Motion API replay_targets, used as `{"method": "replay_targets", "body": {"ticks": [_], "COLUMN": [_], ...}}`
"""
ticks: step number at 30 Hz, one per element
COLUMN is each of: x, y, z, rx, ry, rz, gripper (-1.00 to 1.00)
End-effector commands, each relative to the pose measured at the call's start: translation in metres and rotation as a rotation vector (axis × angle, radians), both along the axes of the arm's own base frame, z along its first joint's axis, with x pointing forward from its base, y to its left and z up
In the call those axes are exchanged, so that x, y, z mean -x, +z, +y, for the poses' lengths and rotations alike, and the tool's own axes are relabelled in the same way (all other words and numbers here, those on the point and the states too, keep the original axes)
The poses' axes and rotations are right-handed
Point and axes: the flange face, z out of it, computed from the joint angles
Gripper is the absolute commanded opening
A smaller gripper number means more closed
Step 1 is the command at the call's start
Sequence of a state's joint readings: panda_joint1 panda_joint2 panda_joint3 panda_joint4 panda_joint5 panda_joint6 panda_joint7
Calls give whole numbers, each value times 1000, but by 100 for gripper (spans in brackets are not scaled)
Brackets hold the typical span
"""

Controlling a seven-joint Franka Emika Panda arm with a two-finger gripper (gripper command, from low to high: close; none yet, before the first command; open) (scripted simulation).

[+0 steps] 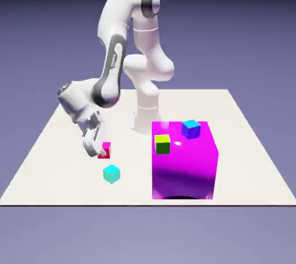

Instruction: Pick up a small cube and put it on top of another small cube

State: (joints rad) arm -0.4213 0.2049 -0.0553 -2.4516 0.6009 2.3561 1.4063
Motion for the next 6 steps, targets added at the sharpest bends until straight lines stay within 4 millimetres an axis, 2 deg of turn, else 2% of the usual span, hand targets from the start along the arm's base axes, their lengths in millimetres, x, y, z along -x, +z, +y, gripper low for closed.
{"method": "replay_targets", "body": {"ticks": [1,2,3,4,5,6], "x": [0,1,2,2,2,0], "y": [-16,-31,-34,-34,-34,-18], "z": [5,11,12,12,12,6], "rx": [1,2,2,2,2,1], "ry": [1,0,0,0,0,1], "rz": [2,4,4,4,4,2], "gripper": [-100,-100,-100,100,100,100]}}
